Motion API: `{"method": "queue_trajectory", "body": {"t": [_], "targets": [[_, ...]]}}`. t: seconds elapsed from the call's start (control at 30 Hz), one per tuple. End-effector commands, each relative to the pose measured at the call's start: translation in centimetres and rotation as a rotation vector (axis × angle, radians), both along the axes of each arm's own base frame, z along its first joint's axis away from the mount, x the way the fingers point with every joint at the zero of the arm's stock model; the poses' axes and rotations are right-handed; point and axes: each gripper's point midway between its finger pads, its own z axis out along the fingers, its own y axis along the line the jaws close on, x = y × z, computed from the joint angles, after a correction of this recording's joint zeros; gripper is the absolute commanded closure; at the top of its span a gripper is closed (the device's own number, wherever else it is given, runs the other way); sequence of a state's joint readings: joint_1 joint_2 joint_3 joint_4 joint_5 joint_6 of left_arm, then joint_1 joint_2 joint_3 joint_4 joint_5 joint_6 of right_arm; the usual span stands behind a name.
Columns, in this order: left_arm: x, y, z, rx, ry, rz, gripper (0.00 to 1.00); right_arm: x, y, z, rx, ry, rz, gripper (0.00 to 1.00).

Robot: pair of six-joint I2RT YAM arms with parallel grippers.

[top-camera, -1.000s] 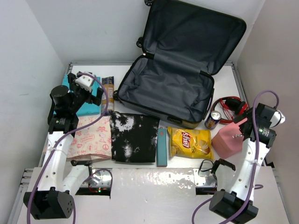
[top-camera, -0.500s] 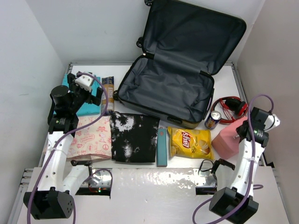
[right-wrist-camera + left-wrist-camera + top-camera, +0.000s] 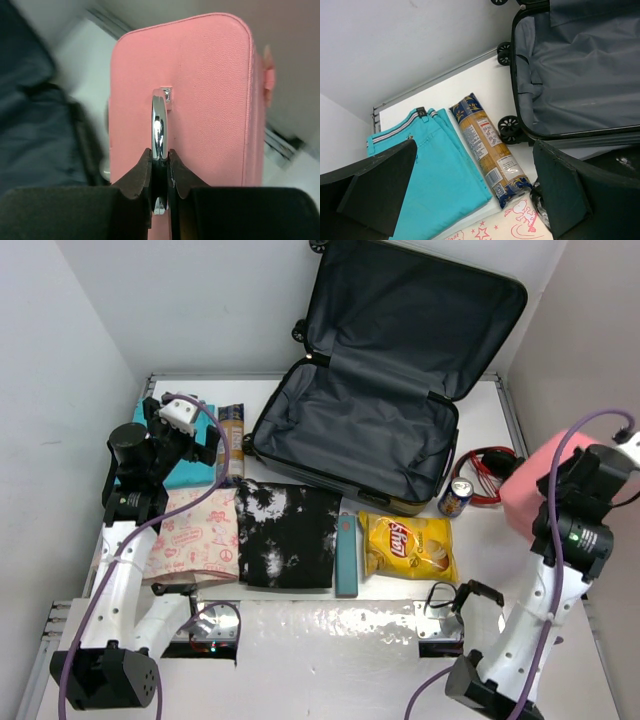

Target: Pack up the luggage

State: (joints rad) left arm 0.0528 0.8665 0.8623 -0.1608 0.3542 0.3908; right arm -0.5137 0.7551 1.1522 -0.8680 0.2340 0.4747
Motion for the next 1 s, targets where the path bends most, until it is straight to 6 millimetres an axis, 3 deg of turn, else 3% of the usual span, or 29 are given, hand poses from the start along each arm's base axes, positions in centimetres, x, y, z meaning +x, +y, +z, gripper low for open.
{"method": "queue_trajectory", "body": {"t": [0.0, 0.13, 0.27, 0.3, 0.33, 0.37, 0.4, 0.43, 0.47, 0.5, 0.53, 0.6, 0.63, 0.67, 0.73, 0.77, 0.8, 0.87, 0.97], "targets": [[0.2, -0.4, 2.1, -0.036, -0.052, 0.001, 0.0, 4.5, 3.7, 7.4, -0.045, -0.253, 0.304, 1.0], [0.2, -0.4, 1.6, -0.065, -0.024, 0.013, 0.0, 8.3, 7.6, 11.9, 0.101, -0.449, 0.517, 1.0], [0.1, -0.4, 0.9, -0.088, 0.021, 0.02, 0.0, 11.6, 9.0, 14.2, 0.104, -0.482, 0.589, 1.0], [0.0, -0.4, 0.8, -0.089, 0.025, 0.022, 0.0, 13.3, 9.4, 13.5, 0.11, -0.447, 0.602, 1.0], [0.0, -0.4, 0.9, -0.092, 0.026, 0.025, 0.01, 14.3, 11.8, 14.9, 0.081, -0.45, 0.644, 1.0], [0.0, -0.2, 0.5, -0.095, 0.039, 0.035, 0.01, 15.3, 13.3, 14.9, 0.054, -0.424, 0.682, 1.0], [0.0, -0.2, 0.6, -0.096, 0.039, 0.04, 0.0, 17.5, 18.0, 13.0, 0.078, -0.35, 0.794, 1.0], [0.0, 0.0, 0.5, -0.099, 0.045, 0.049, 0.0, 18.3, 19.8, 13.9, 0.054, -0.353, 0.829, 1.0], [0.1, 0.2, 0.2, -0.102, 0.055, 0.062, 0.01, 19.5, 20.5, 13.4, -0.001, -0.321, 0.805, 1.0], [0.2, 0.3, 0.3, -0.106, 0.059, 0.074, 0.01, 21.2, 23.6, 12.7, -0.005, -0.295, 0.853, 1.0], [0.2, 0.7, 0.3, -0.106, 0.062, 0.095, 0.01, 22.2, 24.4, 12.4, -0.009, -0.291, 0.851, 1.0], [0.3, 0.9, 0.2, -0.108, 0.081, 0.111, 0.01, 24.3, 25.5, 12.1, 0.011, -0.327, 0.828, 1.0], [0.4, 1.2, 0.0, -0.104, 0.092, 0.125, 0.0, 25.7, 25.8, 10.9, 0.021, -0.317, 0.812, 1.0], [0.3, 1.2, 0.0, -0.1, 0.098, 0.128, 0.01, 26.6, 25.6, 10.9, 0.031, -0.343, 0.772, 1.0], [0.2, 1.6, -0.1, -0.093, 0.101, 0.148, 0.0, 27.8, 25.2, 9.1, 0.041, -0.32, 0.716, 1.0], [0.2, 1.7, -0.3, -0.091, 0.104, 0.154, 0.0, 28.3, 24.7, 9.0, 0.053, -0.34, 0.668, 1.0], [0.1, 1.8, -0.4, -0.091, 0.105, 0.161, 0.0, 28.5, 24.6, 7.3, 0.062, -0.316, 0.648, 1.0], [0.1, 2.0, -0.6, -0.086, 0.107, 0.171, 0.01, 29.0, 24.5, 6.4, 0.086, -0.337, 0.617, 1.0], [0.2, 2.1, -0.8, -0.084, 0.111, 0.174, 0.0, 29.1, 24.4, 3.1, 0.089, -0.265, 0.609, 1.0]]}}
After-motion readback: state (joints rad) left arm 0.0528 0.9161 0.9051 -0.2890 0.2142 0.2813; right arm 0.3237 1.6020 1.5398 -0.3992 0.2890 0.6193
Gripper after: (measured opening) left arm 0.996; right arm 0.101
